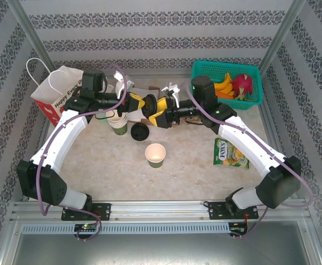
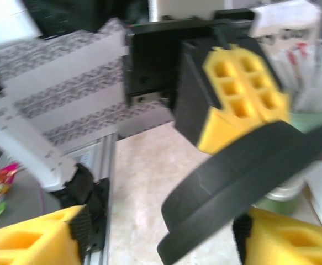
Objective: Pack the takeout coffee
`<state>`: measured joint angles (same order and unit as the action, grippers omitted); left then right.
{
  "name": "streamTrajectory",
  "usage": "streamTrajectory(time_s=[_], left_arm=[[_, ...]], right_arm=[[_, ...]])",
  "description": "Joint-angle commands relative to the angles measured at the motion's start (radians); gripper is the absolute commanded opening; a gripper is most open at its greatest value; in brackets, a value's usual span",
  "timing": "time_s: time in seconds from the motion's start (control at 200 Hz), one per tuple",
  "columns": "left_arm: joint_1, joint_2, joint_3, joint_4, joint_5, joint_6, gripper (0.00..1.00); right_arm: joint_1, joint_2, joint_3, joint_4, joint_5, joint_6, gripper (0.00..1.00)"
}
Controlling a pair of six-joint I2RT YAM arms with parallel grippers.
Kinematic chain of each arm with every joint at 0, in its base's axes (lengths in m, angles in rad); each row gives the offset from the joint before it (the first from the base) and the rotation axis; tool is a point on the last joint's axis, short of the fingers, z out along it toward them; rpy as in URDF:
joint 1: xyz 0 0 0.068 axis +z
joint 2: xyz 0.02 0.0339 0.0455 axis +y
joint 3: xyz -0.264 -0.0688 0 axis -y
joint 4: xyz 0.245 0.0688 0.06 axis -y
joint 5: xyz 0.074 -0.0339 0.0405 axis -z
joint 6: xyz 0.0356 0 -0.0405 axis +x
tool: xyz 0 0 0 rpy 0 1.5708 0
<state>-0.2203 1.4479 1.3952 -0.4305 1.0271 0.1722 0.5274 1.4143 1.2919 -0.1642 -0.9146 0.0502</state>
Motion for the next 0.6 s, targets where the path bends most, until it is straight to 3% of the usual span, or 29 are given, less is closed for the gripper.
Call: streamTrajectory(time_s=[0.0, 0.155, 0.245, 0.465, 0.595], left_arm=[[0.008, -0.025, -0.017, 0.054, -0.140, -0.094, 0.00], [0.008, -0.060, -0.062, 0.038, -0.247, -0.204, 0.00], [0.005, -0.083, -0.095, 0.029, -0.309, -0.297, 0.00], [-0.054, -0.146, -0.151, -0.080, -0.430, -0.484, 0.00], [-0.106, -0.180, -0.178, -0.119, -0.516, -0.571, 0.00]], right_arm=[[-0.006, -0.065, -0.051, 0.051, 0.333, 0.053, 0.98], [0.000, -0.122, -0.124, 0.069, 0.759, 0.269, 0.98], [0.003, -0.149, -0.173, 0.064, 0.898, 0.430, 0.98], [0.019, -0.215, -0.307, 0.035, 0.997, 0.728, 0.98], [0.016, -0.249, -0.384, 0.042, 0.968, 0.820, 0.98]])
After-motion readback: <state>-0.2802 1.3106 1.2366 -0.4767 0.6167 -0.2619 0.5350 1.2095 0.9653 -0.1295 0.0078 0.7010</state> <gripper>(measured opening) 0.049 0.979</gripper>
